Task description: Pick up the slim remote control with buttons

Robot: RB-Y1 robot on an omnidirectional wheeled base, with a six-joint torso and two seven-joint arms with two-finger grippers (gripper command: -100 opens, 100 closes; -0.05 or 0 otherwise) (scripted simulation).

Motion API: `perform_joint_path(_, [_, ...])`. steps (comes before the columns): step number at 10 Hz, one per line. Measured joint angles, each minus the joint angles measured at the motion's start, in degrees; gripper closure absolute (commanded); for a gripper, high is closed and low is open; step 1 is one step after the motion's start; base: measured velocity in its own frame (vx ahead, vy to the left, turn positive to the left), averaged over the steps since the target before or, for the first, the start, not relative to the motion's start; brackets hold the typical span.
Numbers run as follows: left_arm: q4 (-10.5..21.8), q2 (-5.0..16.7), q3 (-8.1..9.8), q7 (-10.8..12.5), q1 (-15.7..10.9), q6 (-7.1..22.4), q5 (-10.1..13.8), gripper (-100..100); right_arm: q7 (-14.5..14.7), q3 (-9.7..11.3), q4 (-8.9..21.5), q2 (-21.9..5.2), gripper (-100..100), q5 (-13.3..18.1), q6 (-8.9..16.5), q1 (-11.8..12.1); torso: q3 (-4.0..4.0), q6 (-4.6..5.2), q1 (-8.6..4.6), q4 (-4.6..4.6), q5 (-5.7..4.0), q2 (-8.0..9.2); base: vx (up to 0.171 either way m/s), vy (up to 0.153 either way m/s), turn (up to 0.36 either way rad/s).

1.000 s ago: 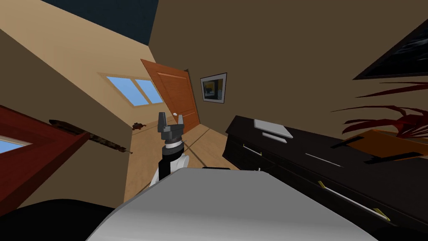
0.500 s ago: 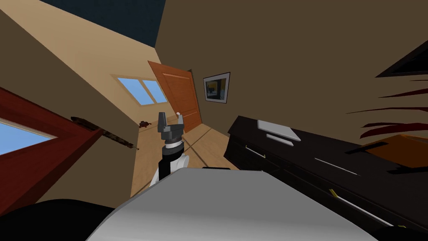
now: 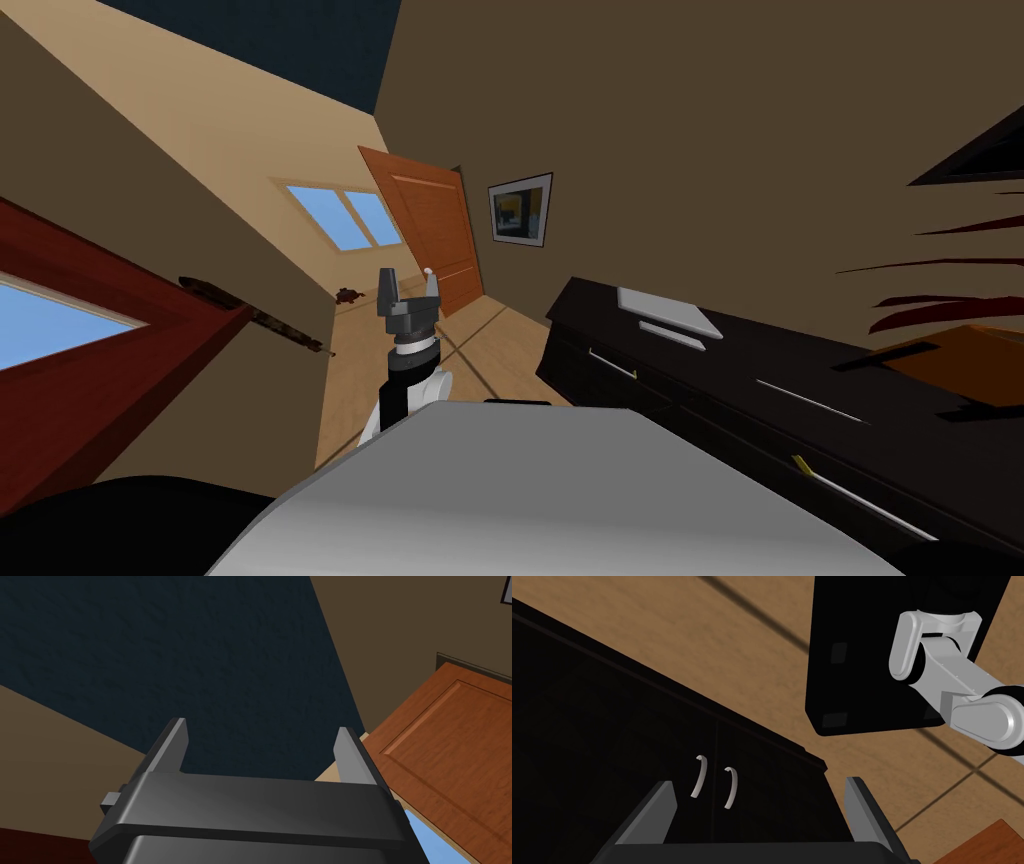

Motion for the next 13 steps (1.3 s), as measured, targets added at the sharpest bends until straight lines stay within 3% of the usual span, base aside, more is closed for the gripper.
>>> perform_joint_path(3, [0.0,0.0,0.0,0.0,0.0,0.0,0.0,0,-0.26,-0.07,0.68,-0.82,-100,0.19,-0.07,0.17,-0.08,-0.08,-0.05,-0.03,0.01,-0.14,0.03,-0.011,0.169])
perform_joint_path(6, [0.0,0.01,0.0,0.0,0.0,0.0,0.0,0,-0.66,-0.38,3.53,-2.87,-100,0.83,-0.88,0.72,-0.16,-0.06,-0.18,-0.07,-0.03,-0.27,0.047,-0.037,0.273])
perform_joint_path(7, [0.0,0.01,0.0,0.0,0.0,0.0,0.0,0,-0.99,-0.18,5.74,-3.45,-100,1.36,-1.77,0.13,-0.17,-0.08,-0.2,-0.07,-0.03,-0.28,0.039,-0.035,0.083])
perform_joint_path(8, [0.0,0.01,0.01,0.0,0.01,0.0,0.0,0,-1.05,-0.76,4.99,-4.37,-100,0.94,-1.77,1.42,-0.14,0.02,-0.14,-0.06,-0.03,-0.24,0.062,-0.02,0.362])
perform_joint_path(10, [0.0,0.01,0.0,0.0,0.0,0.0,0.0,0,-1.79,-0.92,8.78,-6.58,-100,1.66,-3.71,1.53,-0.26,-0.11,-0.22,-0.11,-0.03,-0.44,0.077,-0.056,0.439])
perform_joint_path(11, [0.0,0.01,0.01,0.0,0.01,0.0,0.0,0,-1.9,-1.64,8.09,-7.81,-100,1.27,-3.35,3.19,-0.27,-0.08,-0.23,-0.11,-0.05,-0.45,0.071,-0.062,0.294])
perform_joint_path(13, [0.0,0.01,0.01,0.0,0.01,0.0,0.0,0,-2.64,-2.17,9.29,-10.02,-100,1.29,-3.82,4.29,-0.25,-0.05,-0.18,-0.1,-0.04,-0.43,0.061,-0.047,0.33])
